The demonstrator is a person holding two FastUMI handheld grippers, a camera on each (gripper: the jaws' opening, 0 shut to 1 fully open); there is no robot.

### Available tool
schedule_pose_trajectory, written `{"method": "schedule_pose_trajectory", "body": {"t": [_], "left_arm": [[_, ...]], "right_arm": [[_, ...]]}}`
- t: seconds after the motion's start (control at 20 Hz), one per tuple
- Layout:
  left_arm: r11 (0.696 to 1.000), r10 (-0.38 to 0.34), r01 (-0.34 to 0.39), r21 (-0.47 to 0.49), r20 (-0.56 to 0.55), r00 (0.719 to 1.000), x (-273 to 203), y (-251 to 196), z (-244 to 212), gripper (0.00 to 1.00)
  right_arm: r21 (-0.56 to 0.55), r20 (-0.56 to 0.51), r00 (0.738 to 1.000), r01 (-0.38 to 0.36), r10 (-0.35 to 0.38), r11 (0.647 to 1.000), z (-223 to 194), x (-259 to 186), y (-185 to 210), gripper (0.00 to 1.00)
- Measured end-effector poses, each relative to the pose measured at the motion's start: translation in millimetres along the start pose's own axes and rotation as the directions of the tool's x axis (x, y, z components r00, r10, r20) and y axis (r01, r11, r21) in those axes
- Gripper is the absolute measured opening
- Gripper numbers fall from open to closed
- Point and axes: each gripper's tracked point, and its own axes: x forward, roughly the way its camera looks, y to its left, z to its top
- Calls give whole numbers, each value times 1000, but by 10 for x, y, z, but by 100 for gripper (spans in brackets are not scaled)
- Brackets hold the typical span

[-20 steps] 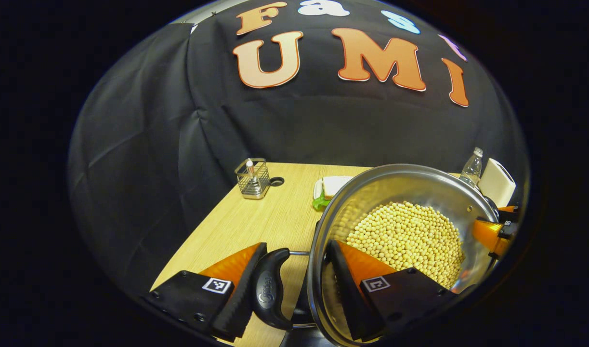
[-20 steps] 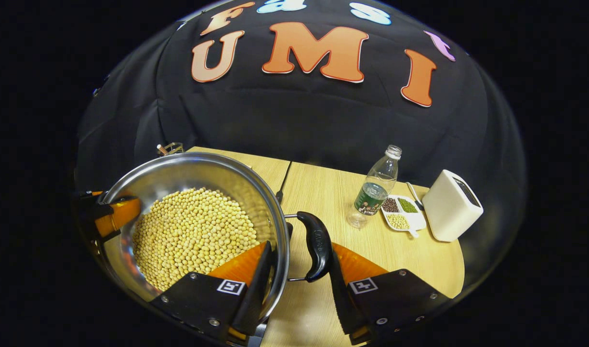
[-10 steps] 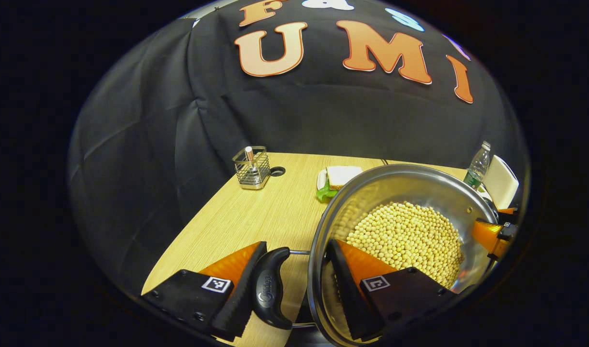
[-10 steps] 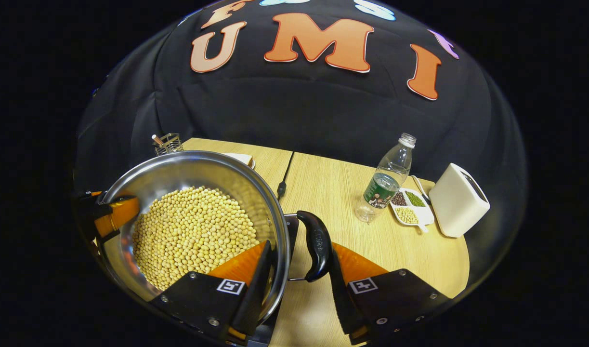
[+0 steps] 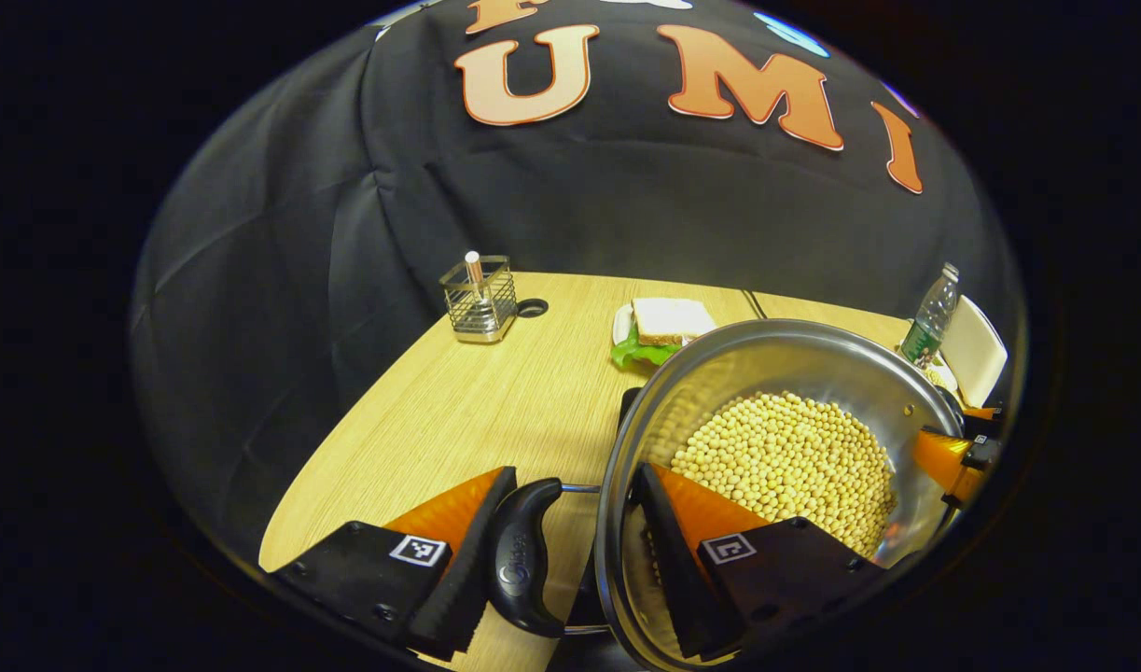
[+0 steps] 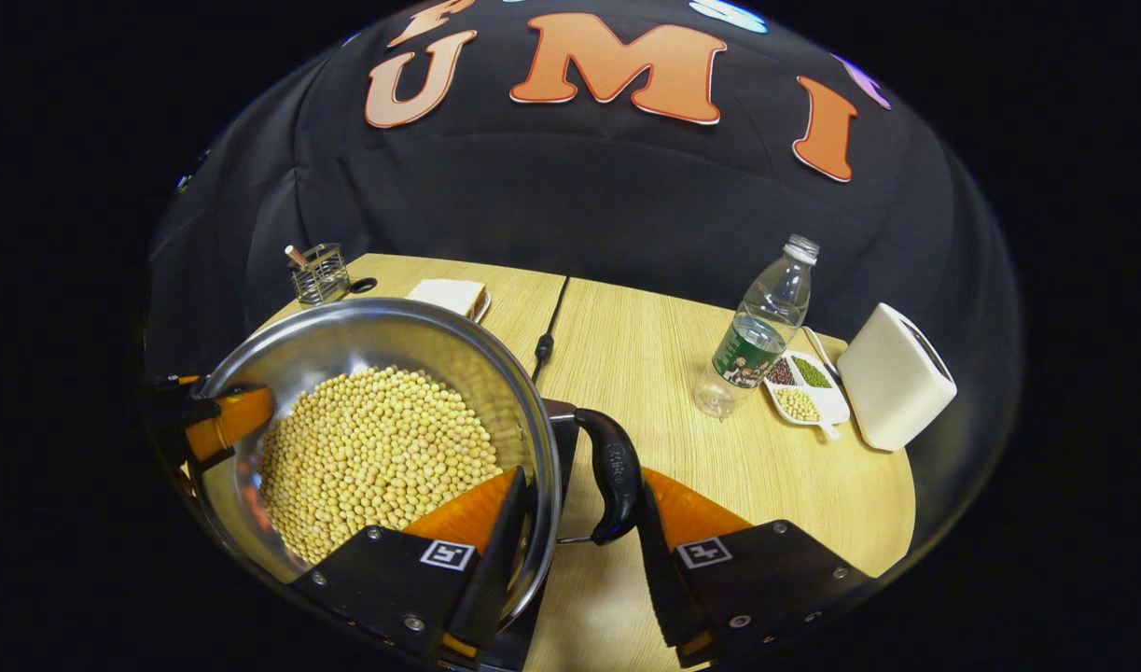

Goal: First push the handle of the pot to place it horizontally, then grasp the pot with both hands and set it on the induction cooktop.

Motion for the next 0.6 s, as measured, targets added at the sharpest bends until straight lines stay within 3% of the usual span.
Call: {"method": "schedule_pose_trajectory", "body": {"t": [0.1, 0.2, 0.35, 0.5, 0.6], "left_arm": [[1000, 1, -1, 5, 3, 1000, 28, 10, -34, 85], [1000, 2, -3, 27, 21, 1000, -2, 18, 8, 88], [999, 46, -49, 21, 99, 994, -210, 84, 256, 90], [997, 72, -75, 7, 207, 976, -591, 69, 614, 90], [999, 51, -49, -14, 290, 956, -904, -47, 880, 90]], "right_arm": [[-29, 3, 1000, 4, -3, 1000, -44, -44, 4, 64], [-47, -2, 1000, -20, 20, 999, -63, -107, 7, 75], [5, 109, 993, -48, 47, 999, 236, -314, -123, 78], [16, 254, 966, -52, 47, 998, 660, -818, -418, 78], [11, 359, 933, -29, 23, 1000, 940, -1242, -671, 82]]}}
